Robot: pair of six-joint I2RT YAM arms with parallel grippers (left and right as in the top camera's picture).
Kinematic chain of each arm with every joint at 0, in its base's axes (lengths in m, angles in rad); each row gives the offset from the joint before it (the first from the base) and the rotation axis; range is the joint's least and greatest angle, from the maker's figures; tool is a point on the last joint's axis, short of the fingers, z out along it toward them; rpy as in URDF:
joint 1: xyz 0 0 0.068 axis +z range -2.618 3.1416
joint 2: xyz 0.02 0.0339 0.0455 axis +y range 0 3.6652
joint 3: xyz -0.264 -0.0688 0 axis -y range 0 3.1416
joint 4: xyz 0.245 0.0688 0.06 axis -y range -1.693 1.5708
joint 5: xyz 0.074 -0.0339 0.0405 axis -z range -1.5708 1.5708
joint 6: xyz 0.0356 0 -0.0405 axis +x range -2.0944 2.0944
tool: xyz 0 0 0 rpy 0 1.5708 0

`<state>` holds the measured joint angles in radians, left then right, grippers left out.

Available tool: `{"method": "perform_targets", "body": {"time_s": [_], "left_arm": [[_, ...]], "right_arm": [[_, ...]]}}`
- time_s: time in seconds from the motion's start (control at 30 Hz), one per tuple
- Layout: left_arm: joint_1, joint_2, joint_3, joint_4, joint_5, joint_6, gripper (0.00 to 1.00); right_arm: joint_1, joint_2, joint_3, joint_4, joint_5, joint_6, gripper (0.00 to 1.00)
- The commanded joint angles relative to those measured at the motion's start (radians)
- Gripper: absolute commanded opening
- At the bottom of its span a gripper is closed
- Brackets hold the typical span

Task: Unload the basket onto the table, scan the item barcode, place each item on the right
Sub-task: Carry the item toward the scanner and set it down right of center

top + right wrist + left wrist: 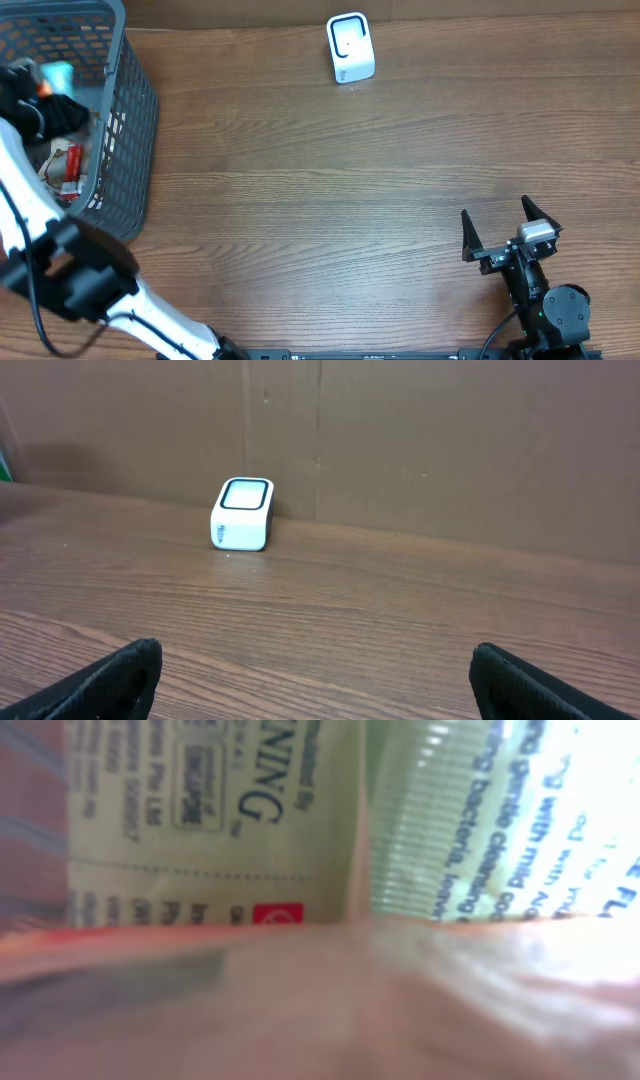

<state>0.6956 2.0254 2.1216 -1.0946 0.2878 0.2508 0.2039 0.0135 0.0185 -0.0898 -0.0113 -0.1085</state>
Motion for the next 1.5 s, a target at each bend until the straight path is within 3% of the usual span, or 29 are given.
{"method": "perform_targets", "body": {"time_s": [0.0,0.33,0.63,1.2,1.47], "left_arm": [[0.002,-0.171,0.051,0.027,0.016,-0.097,0.30],[-0.092,-0.396,0.051,-0.019,0.019,-0.261,0.25],[-0.371,-0.479,0.051,-0.154,-0.011,-0.362,0.24],[-1.063,-0.352,0.045,-0.310,-0.195,-0.447,0.24],[-1.258,-0.171,0.045,-0.311,-0.194,-0.477,0.24]], "right_arm": [[0.003,-0.001,-0.010,0.006,-0.002,-0.005,1.00],[0.003,-0.001,-0.010,0.006,-0.002,-0.005,1.00],[0.003,-0.001,-0.010,0.006,-0.002,-0.005,1.00],[0.003,-0.001,-0.010,0.006,-0.002,-0.005,1.00],[0.003,-0.001,-0.010,0.006,-0.002,-0.005,1.00]]}}
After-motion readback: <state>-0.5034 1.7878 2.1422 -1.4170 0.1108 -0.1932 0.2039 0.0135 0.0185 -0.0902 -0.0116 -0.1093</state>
